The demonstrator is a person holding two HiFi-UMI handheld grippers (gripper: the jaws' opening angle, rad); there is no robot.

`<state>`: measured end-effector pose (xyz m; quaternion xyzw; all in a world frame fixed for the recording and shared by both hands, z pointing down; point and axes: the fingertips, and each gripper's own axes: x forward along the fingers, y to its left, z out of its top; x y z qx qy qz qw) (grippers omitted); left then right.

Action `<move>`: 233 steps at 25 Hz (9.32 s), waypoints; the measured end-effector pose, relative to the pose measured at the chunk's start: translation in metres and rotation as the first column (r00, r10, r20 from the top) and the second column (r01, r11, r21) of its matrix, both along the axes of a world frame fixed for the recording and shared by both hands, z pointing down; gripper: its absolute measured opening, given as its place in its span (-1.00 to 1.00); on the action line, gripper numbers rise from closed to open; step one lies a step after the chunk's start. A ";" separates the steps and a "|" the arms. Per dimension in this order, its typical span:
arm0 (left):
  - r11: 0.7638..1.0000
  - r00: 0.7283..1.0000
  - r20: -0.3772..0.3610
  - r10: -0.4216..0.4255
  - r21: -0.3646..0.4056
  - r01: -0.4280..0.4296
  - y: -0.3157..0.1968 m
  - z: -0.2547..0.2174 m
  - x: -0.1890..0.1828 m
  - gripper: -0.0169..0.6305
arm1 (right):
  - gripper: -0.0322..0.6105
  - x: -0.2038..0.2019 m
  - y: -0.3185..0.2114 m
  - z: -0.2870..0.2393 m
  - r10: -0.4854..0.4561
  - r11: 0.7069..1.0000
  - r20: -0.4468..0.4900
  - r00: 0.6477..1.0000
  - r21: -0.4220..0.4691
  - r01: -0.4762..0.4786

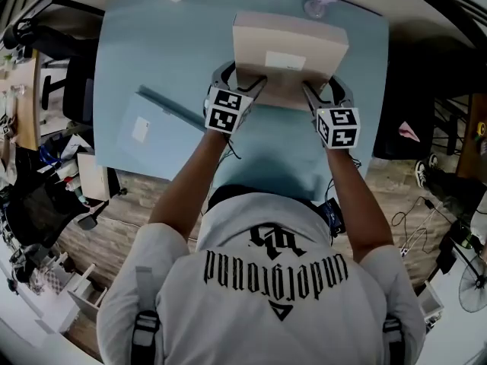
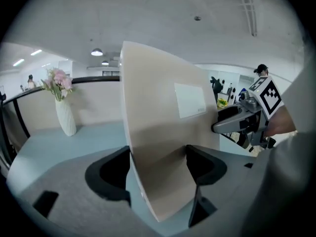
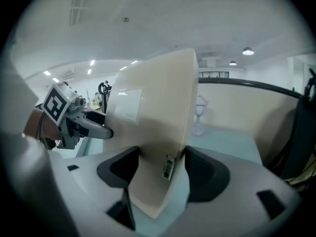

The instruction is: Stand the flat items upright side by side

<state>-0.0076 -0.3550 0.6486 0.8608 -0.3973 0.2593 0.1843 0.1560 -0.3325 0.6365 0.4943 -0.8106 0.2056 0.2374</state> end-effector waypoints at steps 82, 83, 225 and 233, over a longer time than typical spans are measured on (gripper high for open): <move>0.730 0.726 -0.204 -0.657 0.070 0.680 0.344 -0.109 -0.469 0.19 | -0.10 -0.525 0.266 -0.134 -0.728 0.652 -0.041 0.685 0.267 0.709; 0.728 0.719 -0.209 -0.663 0.045 0.684 0.337 -0.098 -0.471 0.19 | -0.09 -0.527 0.256 -0.124 -0.732 0.651 -0.047 0.679 0.245 0.719; 0.887 0.985 -0.162 -0.052 0.446 0.120 0.275 -0.238 -0.075 -0.95 | -0.79 -0.051 0.277 -0.243 -0.182 0.838 -0.031 0.983 0.518 0.172; 0.878 0.979 -0.203 0.013 0.471 0.086 0.317 -0.264 -0.108 -0.95 | -0.88 -0.091 0.326 -0.252 -0.174 0.832 -0.005 0.985 0.534 0.149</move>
